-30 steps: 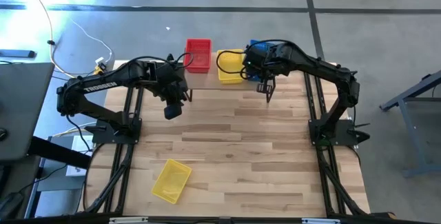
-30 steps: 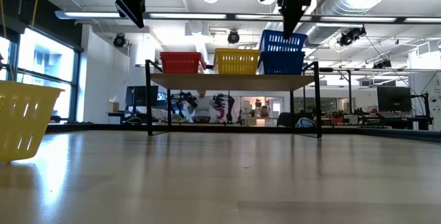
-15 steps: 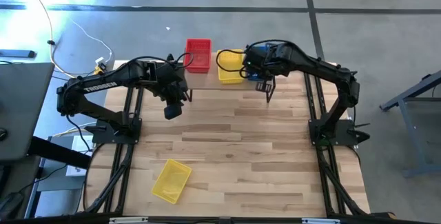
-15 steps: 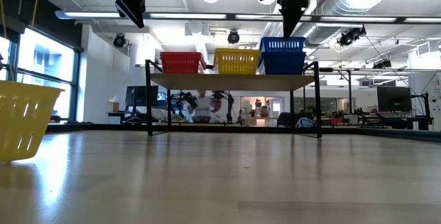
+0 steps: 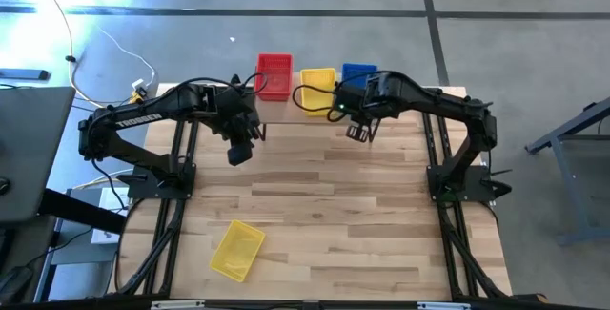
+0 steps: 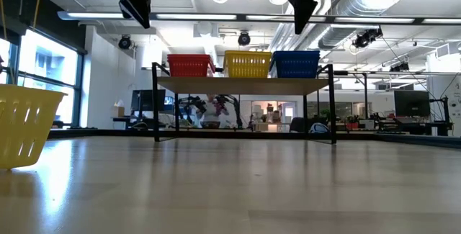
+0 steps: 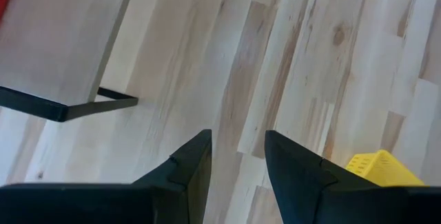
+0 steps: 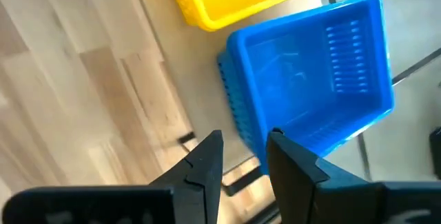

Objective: Stack baskets on shelf by color
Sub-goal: Stack the yellow bin on top of the yellow bins on the shelf

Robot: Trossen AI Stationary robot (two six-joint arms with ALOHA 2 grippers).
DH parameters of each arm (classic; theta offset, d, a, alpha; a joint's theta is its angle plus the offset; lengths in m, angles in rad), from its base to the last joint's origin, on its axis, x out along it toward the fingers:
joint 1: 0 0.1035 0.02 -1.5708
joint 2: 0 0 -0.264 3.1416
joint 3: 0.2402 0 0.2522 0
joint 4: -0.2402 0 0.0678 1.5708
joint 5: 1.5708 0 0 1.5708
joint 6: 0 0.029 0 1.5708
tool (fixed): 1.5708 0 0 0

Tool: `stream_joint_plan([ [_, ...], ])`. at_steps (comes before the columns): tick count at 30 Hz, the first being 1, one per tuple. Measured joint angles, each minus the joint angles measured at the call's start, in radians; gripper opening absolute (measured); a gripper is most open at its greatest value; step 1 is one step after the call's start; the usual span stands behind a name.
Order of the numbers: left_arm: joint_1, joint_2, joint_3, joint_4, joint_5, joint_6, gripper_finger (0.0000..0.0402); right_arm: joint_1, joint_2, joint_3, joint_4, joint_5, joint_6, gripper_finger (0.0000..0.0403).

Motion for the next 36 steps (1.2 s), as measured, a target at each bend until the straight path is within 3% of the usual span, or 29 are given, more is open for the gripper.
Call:
stream_joint_plan([
  [5,-0.002,0.000,0.000,-0.012,0.004,-0.053,0.0124,0.032,0.000,0.000,0.000,-0.043,0.128,0.0099],
  [14,-0.047,0.000,0.000,-0.136,-0.011,-0.288,0.0124,0.092,0.000,0.000,0.087,-0.239,0.305,0.0099],
  [22,-0.208,0.000,0.000,-0.158,-0.046,-0.460,0.0124,0.155,0.000,0.000,0.131,-0.250,0.258,0.0099],
  [30,-0.406,0.000,-0.005,-0.153,-0.131,-0.758,0.0124,0.175,0.000,0.000,0.132,-0.265,0.145,0.0099],
  [36,-0.552,-0.004,-0.131,-0.119,-0.139,-1.021,0.0124,0.175,0.000,0.000,0.131,-0.278,0.116,0.0099],
])
